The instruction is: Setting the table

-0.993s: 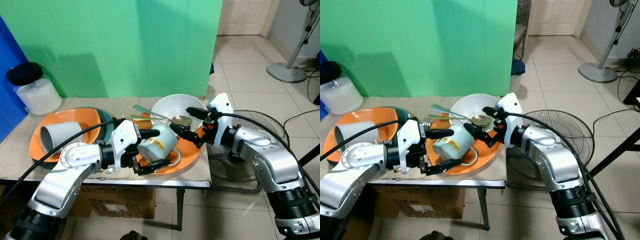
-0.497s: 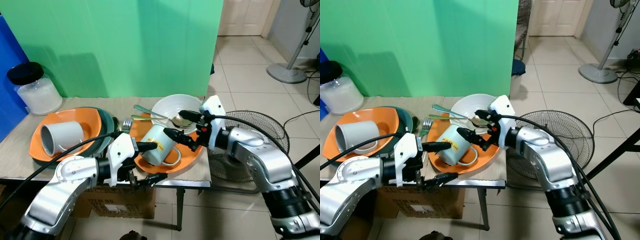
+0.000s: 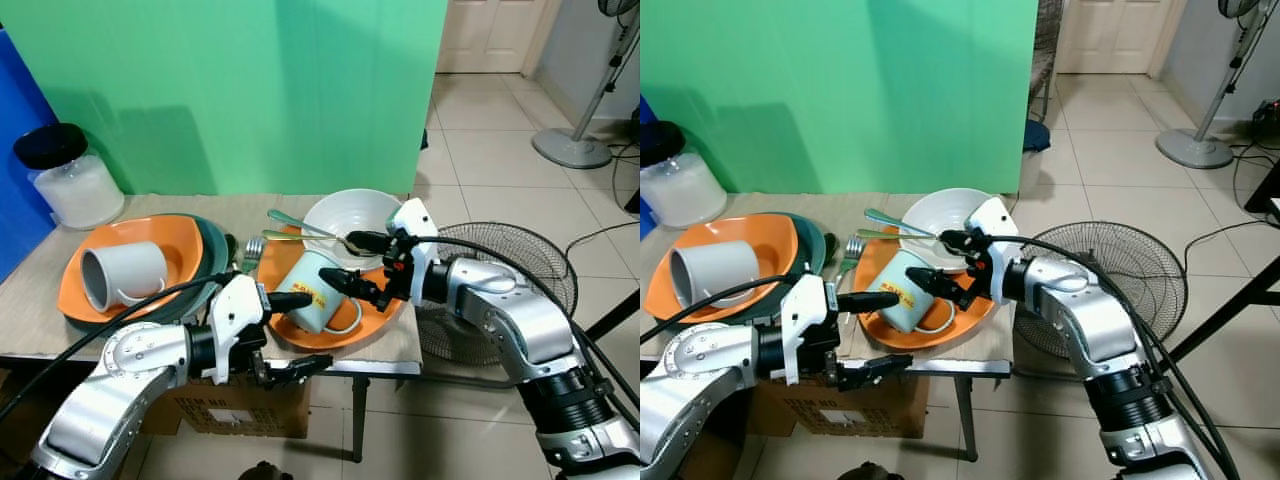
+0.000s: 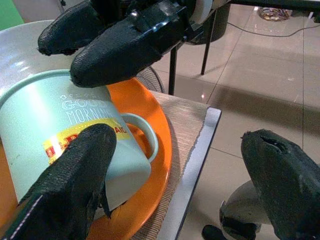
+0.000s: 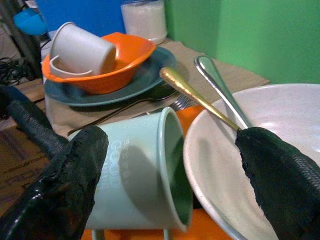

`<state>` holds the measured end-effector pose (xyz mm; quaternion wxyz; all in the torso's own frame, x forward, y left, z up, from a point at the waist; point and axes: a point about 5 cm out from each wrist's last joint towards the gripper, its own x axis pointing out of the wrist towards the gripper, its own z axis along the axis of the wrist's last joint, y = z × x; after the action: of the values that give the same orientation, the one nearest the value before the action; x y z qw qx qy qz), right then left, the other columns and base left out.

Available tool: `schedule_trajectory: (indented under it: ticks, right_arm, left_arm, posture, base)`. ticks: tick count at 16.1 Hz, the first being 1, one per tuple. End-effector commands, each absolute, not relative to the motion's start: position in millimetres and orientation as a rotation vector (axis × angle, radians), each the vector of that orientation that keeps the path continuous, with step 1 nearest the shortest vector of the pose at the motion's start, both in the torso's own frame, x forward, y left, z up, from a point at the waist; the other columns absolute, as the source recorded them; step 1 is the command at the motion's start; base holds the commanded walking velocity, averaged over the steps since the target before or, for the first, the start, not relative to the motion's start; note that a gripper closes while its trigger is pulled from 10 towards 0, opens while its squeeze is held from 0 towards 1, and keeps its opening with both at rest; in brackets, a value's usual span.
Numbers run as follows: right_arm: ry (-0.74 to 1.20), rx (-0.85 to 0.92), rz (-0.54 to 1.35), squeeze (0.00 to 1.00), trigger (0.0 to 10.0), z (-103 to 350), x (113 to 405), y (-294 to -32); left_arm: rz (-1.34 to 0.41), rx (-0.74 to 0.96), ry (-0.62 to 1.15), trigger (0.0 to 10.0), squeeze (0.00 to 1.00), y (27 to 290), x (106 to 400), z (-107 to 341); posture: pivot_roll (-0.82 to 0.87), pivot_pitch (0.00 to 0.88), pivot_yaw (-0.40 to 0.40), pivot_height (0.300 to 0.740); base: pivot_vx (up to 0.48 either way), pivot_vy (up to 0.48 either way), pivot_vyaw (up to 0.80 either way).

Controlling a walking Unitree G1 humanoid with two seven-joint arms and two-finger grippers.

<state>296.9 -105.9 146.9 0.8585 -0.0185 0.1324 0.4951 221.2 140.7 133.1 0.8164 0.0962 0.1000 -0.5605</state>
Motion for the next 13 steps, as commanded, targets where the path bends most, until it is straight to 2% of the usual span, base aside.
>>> schedule_trajectory:
  ticks: [1,7,8,10,11,12,13]
  right_arm:
    - [0.266,-0.052,1.078,0.00,10.0,154,297,-102]
    - [0.290,-0.057,1.155,0.00,10.0,154,293,-99]
    - [0.295,-0.056,1.168,0.00,9.7,154,292,-99]
    - [0.303,-0.062,1.192,0.00,3.6,153,289,-98]
    - [0.305,-0.063,1.198,0.00,3.6,153,288,-98]
    - [0.306,-0.069,1.204,0.00,2.2,152,287,-97]
    - [0.312,-0.089,1.217,0.00,0.0,151,286,-96]
  left_arm:
    - [-1.182,0.205,0.276,10.0,0.94,147,218,126]
    - [-1.181,0.202,0.285,10.0,0.94,148,213,125]
    - [-1.181,0.202,0.285,10.0,0.94,148,213,125]
    - [-1.178,0.204,0.283,10.0,0.94,148,213,125]
    - [-1.177,0.205,0.283,10.0,0.94,148,213,125]
    - [-1.177,0.206,0.282,10.0,0.93,148,213,125]
    - [-1.178,0.209,0.279,10.0,0.93,148,213,126]
  posture:
    - [0.05,0.000,0.055,0.740]
    - [0.06,0.000,0.044,0.740]
    - [0.06,0.000,0.043,0.740]
    - [0.06,0.000,0.041,0.740]
    - [0.06,0.000,0.041,0.740]
    - [0.06,0.000,0.040,0.740]
    - [0.06,0.000,0.037,0.740]
  base:
    - [0.000,0.000,0.00]
    - [0.000,0.000,0.00]
    - [0.000,0.000,0.00]
    - [0.000,0.000,0.00]
    - [0.000,0.000,0.00]
    - [0.000,0.000,0.00]
    - [0.000,0.000,0.00]
